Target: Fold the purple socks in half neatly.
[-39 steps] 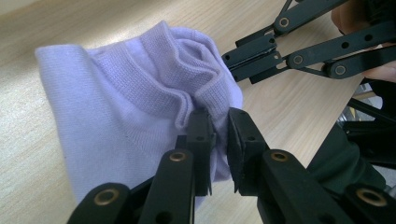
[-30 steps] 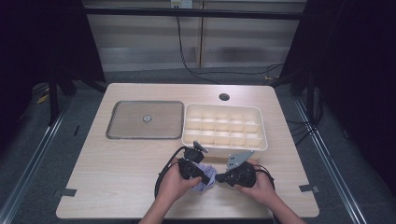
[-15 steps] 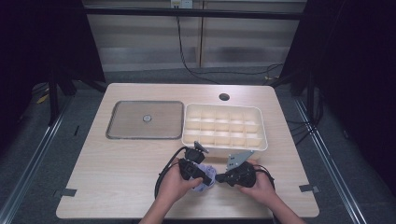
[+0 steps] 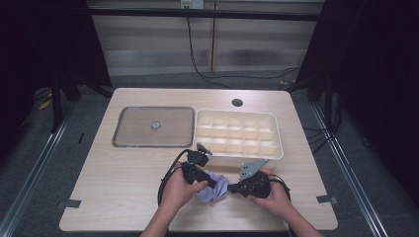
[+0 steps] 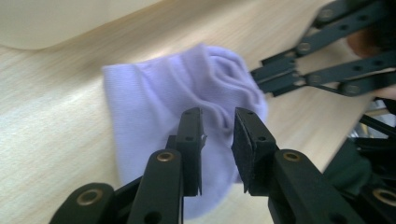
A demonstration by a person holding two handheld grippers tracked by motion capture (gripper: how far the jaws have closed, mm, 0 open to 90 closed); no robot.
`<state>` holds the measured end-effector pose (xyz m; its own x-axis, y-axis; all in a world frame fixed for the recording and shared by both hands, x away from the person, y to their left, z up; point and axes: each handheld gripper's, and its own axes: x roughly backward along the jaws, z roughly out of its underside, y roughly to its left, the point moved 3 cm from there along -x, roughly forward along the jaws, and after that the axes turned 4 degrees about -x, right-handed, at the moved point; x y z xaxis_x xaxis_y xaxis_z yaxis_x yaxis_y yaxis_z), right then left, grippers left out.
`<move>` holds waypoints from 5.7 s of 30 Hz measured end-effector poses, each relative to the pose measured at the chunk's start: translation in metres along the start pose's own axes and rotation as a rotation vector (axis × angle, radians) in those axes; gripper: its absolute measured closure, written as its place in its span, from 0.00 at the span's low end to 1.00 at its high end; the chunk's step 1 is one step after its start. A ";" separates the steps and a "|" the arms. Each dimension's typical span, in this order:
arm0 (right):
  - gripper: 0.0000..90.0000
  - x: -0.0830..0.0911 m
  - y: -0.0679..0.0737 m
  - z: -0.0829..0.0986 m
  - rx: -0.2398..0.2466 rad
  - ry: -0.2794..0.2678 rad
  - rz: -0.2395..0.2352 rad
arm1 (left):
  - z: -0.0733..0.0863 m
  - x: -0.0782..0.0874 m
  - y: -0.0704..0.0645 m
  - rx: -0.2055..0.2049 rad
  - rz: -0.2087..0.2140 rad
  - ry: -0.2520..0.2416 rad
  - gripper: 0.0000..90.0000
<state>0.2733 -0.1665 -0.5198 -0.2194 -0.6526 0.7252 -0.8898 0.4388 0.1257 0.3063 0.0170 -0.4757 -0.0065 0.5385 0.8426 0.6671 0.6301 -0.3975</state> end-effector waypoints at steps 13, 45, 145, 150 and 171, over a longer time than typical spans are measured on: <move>0.98 -0.001 0.000 0.000 -0.026 -0.012 -0.012 | 0.001 -0.024 -0.005 -0.017 -0.043 0.056 0.76; 0.98 -0.001 0.000 0.000 -0.008 -0.007 -0.003 | -0.003 -0.020 -0.025 -0.072 0.017 0.034 0.95; 0.99 0.002 -0.001 0.003 -0.009 -0.006 0.018 | 0.019 0.015 0.030 0.080 -0.053 -0.038 0.69; 0.99 0.002 -0.001 0.003 -0.009 -0.006 0.019 | 0.018 0.012 0.030 0.088 -0.040 -0.037 0.68; 0.99 0.003 -0.001 0.003 -0.007 -0.005 0.020 | 0.019 0.004 0.028 0.103 -0.004 -0.022 0.71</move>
<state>0.2728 -0.1705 -0.5200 -0.2391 -0.6468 0.7242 -0.8823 0.4561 0.1161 0.3112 0.0474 -0.4900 -0.0254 0.5474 0.8365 0.5872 0.6854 -0.4306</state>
